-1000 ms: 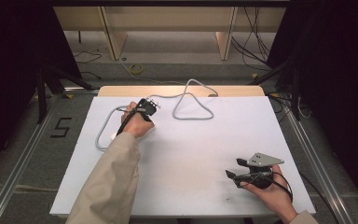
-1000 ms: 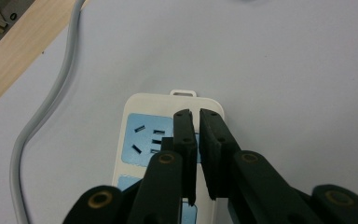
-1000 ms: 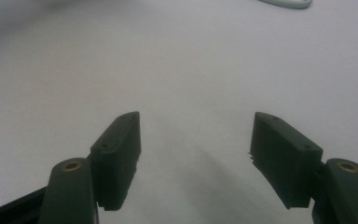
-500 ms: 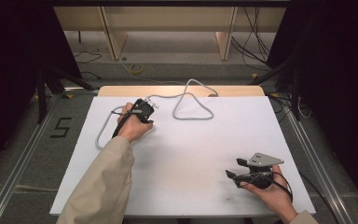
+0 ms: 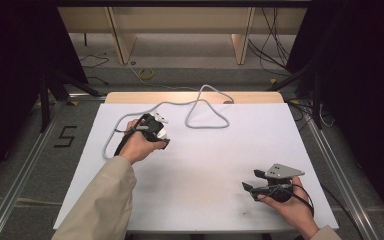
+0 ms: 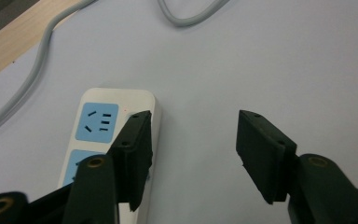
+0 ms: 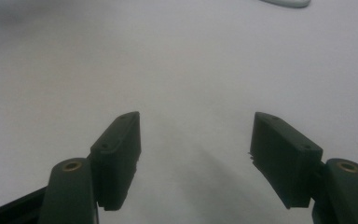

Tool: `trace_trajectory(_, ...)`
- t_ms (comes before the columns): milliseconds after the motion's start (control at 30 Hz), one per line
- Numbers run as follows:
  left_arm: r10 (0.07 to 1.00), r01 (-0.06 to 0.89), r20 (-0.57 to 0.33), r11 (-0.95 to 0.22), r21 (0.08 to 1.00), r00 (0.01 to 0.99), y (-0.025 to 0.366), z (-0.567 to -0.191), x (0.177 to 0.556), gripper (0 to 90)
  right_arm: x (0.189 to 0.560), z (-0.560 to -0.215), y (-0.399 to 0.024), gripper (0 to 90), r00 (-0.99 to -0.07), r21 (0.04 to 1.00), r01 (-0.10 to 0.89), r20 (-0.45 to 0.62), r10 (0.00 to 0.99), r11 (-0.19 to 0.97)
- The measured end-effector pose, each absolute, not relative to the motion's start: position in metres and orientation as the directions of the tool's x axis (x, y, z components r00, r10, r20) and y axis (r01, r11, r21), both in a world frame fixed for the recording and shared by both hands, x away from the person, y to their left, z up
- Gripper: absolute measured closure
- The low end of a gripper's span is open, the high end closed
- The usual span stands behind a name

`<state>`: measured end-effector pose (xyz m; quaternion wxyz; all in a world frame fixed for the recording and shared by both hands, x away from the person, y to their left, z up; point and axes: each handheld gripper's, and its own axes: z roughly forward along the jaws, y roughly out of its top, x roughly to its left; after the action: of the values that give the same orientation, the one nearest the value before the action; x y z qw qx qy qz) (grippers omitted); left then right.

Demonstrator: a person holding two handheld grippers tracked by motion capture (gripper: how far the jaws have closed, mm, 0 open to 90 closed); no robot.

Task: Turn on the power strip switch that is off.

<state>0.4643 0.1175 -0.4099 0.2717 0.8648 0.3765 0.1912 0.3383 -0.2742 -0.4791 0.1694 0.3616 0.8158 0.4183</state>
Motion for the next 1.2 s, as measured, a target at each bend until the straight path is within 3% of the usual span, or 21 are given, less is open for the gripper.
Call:
trace_trajectory(400,0.741,0.521,0.115,-0.565,0.640,0.662,0.121,-0.411,0.436,36.5,0.338,-0.479,-0.275,34.2,-0.679,0.804,0.450,0.026,0.733,0.388)
trace_trajectory(1200,0.715,0.458,0.105,-0.545,0.702,0.691,0.133,-0.443,0.385,33.7,0.339,-0.480,-0.275,34.0,-0.682,0.803,0.450,0.027,0.731,0.390)
